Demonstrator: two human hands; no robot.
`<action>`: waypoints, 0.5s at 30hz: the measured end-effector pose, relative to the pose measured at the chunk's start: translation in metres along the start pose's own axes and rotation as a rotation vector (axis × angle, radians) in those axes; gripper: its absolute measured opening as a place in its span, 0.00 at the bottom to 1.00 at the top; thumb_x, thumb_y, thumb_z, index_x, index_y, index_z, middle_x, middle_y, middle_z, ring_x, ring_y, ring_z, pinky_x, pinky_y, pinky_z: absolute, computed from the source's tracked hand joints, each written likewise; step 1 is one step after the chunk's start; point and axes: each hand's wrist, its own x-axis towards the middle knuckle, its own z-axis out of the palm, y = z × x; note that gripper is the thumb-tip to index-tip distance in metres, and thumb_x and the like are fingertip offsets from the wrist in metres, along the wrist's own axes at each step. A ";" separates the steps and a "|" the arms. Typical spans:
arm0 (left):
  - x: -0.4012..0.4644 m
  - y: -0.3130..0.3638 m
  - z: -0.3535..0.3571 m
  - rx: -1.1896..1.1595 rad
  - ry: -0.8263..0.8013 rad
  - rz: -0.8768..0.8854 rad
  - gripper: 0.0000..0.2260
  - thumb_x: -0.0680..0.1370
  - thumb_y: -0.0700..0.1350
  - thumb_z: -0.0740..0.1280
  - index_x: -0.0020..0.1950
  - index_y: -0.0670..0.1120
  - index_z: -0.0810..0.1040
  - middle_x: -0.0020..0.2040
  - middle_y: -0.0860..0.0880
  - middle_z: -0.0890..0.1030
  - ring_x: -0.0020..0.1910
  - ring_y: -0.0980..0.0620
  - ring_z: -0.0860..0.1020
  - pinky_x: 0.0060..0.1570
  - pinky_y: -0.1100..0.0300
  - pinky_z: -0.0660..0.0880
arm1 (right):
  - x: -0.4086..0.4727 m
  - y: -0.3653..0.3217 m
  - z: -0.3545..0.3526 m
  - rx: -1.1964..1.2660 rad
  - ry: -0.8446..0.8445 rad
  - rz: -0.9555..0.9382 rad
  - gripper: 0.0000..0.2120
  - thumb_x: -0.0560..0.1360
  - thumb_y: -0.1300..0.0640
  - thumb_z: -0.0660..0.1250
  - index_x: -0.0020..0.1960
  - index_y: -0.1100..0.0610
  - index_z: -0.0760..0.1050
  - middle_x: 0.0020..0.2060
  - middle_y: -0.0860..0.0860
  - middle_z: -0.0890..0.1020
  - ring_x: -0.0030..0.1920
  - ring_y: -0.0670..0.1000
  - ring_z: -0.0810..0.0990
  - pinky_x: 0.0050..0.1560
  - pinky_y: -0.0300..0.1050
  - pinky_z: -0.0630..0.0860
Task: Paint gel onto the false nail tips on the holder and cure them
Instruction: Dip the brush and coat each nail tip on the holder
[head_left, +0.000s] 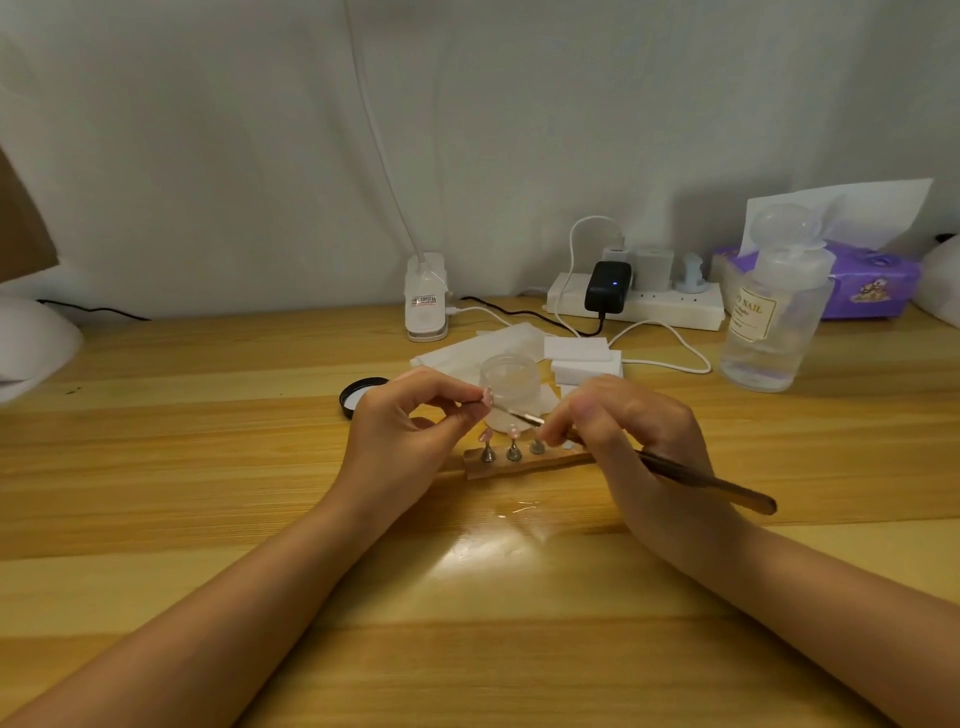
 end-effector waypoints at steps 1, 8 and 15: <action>0.000 -0.001 0.000 -0.001 -0.001 -0.005 0.08 0.69 0.39 0.73 0.40 0.53 0.81 0.36 0.57 0.80 0.39 0.61 0.77 0.32 0.72 0.70 | 0.001 0.001 0.001 -0.022 0.003 0.008 0.15 0.76 0.54 0.54 0.38 0.56 0.77 0.33 0.50 0.79 0.38 0.44 0.77 0.40 0.37 0.72; 0.000 -0.002 0.000 -0.021 0.010 -0.012 0.11 0.69 0.39 0.72 0.41 0.56 0.81 0.39 0.58 0.83 0.41 0.59 0.80 0.39 0.66 0.77 | 0.000 0.001 0.002 -0.109 -0.069 -0.113 0.16 0.77 0.55 0.56 0.40 0.60 0.80 0.34 0.50 0.81 0.38 0.48 0.78 0.41 0.45 0.73; 0.001 0.000 0.001 -0.069 -0.013 0.039 0.06 0.69 0.44 0.69 0.45 0.52 0.81 0.42 0.54 0.81 0.43 0.59 0.79 0.37 0.71 0.74 | 0.002 0.002 0.001 -0.127 0.029 -0.081 0.16 0.76 0.56 0.55 0.41 0.61 0.79 0.36 0.52 0.80 0.39 0.47 0.77 0.42 0.43 0.73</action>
